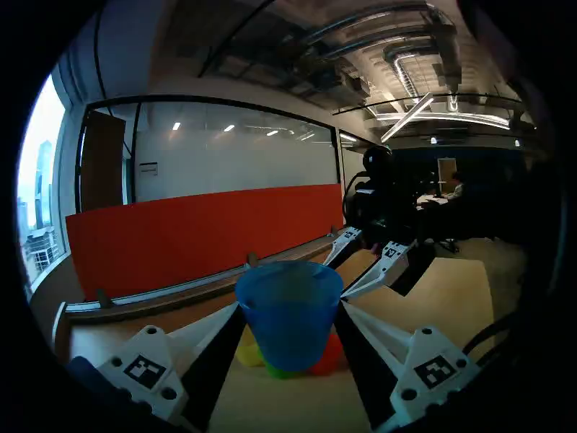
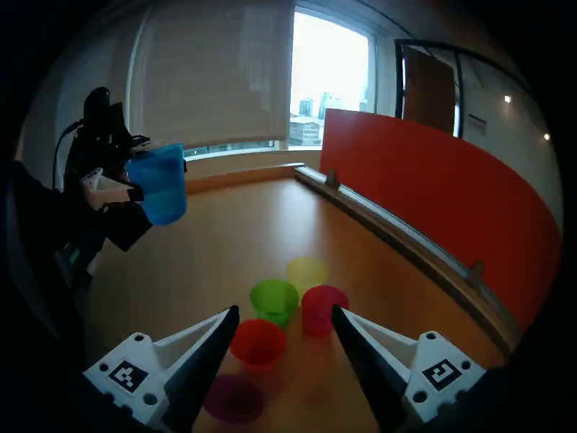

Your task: Pour water

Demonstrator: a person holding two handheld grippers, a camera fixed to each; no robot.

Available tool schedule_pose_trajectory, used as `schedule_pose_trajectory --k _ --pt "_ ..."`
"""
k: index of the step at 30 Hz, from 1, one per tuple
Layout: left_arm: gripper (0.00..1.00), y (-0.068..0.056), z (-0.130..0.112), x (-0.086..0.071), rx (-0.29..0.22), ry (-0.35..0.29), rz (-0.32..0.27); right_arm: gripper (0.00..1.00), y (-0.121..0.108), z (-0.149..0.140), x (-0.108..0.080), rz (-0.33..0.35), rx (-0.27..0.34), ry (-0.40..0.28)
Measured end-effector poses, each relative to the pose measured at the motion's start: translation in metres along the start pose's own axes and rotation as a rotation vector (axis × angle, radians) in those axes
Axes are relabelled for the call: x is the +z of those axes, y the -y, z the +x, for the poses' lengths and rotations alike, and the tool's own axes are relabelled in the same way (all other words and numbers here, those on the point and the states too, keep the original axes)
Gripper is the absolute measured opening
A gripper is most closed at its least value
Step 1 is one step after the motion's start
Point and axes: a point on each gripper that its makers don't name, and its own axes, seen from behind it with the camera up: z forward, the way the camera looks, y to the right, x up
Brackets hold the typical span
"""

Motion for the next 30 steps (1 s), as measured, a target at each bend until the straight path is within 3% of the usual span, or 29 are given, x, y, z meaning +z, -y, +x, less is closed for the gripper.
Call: schedule_pose_trajectory --k 12,23,30 --pt "0.82 0.008 0.005 -0.008 -0.003 -0.019 0.029 1.0 0.006 -0.006 0.025 0.047 -0.032 0.048" --pt "0.82 0.031 0.005 -0.019 -0.001 -0.025 0.103 1.0 0.005 -0.006 0.045 0.074 -0.047 0.069" --pt "0.82 0.038 0.0 -0.023 0.002 -0.02 0.122 0.99 0.008 -0.011 0.055 0.095 -0.06 0.092"
